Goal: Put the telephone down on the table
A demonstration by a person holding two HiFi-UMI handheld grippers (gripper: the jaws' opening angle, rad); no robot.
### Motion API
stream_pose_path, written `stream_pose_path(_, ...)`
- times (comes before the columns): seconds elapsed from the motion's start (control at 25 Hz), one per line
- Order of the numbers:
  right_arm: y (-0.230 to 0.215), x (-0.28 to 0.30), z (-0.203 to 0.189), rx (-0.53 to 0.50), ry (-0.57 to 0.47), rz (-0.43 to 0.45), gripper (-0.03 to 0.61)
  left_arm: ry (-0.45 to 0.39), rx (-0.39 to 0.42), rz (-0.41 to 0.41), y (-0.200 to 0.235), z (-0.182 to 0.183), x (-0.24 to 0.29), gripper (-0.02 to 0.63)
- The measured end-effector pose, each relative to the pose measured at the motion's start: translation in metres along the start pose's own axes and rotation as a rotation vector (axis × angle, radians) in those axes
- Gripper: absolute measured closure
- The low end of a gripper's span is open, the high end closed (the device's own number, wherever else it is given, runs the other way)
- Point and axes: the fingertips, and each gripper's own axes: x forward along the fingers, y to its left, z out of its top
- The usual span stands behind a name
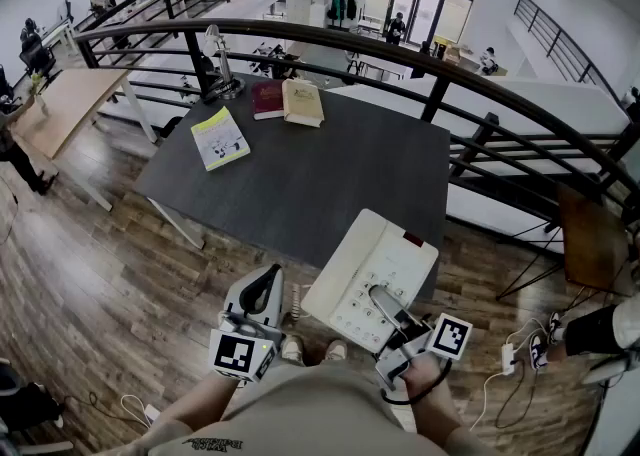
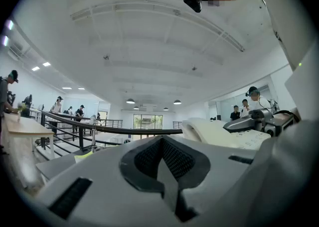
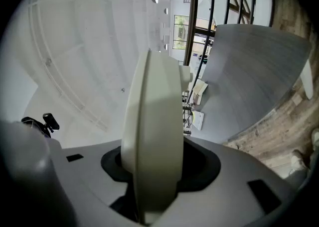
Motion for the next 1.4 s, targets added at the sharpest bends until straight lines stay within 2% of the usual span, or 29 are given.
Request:
stream_pose_path(0.56, -0.005, -0.001, 0.012, 0.014, -0.004, 0.002, 0.39, 0.008, 0.006, 0.003, -0.006, 0.001, 0.016, 0.611)
stream_pose_path(0.92, -0.012, -0.003, 0.031, 0.042, -0.011, 0.013, 0.39, -0.039, 0.114, 0.033, -0.017, 0.012, 0.035, 0.611)
stream_pose_path(1.12, -0.019, -0.001, 0.048, 0.065, -0.024, 0.011, 0.39, -0.047, 0.136, 0.062, -0.021, 0.016, 0.051, 0.611)
stream_pose_path(1.24, -0.022, 0.0, 0.058, 0.061, -0.016, 0.014, 0.39, -0.017, 0.124, 0.075, -0.022, 0.009, 0.059, 0.611)
stream_pose_path(1.4, -0.026, -0.004, 0.068, 0.06, 0.002, 0.022, 0.39, -0.035, 0.143, 0.092, -0.031, 0.008, 0.067, 0.611)
